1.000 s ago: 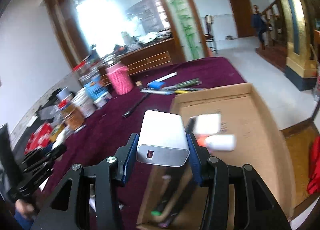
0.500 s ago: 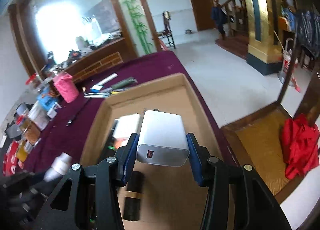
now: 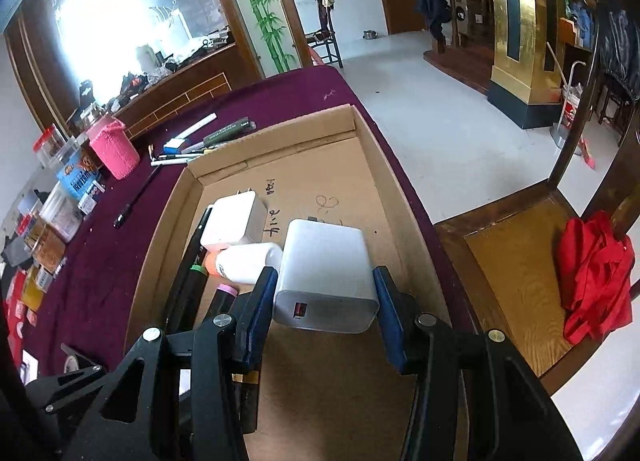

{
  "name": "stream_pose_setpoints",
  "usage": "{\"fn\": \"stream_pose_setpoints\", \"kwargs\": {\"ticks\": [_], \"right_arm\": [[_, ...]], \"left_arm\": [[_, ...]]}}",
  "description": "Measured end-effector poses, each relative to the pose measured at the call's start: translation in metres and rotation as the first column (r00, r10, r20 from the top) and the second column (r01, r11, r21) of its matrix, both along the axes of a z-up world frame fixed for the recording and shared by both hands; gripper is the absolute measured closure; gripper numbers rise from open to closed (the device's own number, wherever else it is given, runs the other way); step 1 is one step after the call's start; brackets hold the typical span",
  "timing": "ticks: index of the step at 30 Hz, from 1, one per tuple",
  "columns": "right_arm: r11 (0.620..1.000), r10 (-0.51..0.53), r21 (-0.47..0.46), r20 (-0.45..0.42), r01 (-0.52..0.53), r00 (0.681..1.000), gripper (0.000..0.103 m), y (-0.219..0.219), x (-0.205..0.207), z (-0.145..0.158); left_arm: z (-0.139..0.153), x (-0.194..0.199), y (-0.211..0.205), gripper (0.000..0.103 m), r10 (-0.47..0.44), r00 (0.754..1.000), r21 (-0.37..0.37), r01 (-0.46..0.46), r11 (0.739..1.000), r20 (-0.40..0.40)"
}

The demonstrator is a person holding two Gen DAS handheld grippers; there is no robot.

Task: Organize rigid objects
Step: 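Carry the dropper bottle and power bank into the tray and release both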

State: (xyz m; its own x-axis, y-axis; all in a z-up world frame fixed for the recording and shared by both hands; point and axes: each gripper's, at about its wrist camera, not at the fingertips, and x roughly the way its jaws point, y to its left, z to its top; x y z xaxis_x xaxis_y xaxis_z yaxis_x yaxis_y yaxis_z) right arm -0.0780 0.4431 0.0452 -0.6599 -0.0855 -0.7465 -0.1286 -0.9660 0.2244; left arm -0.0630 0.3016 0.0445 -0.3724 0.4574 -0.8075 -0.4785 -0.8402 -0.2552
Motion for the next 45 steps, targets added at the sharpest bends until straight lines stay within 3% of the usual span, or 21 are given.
{"fn": "stream_pose_setpoints", "kwargs": {"ticks": [18, 31, 45], "right_arm": [[0.997, 0.021, 0.077, 0.027, -0.023, 0.999, 0.061, -0.012, -0.001, -0.001], [0.999, 0.011, 0.05, 0.004, -0.011, 1.0, 0.061, -0.01, 0.001, 0.003], [1.0, 0.009, 0.026, -0.051, -0.007, 0.999, 0.061, -0.011, 0.005, 0.011]], "left_arm": [[-0.003, 0.002, -0.005, 0.079, -0.018, 1.0, 0.022, 0.018, 1.0, 0.023], [-0.001, 0.004, -0.016, 0.079, -0.002, 0.998, 0.052, -0.001, 0.999, 0.06], [0.02, 0.017, -0.022, 0.079, 0.01, 1.0, 0.06, -0.011, 0.998, 0.013]]}}
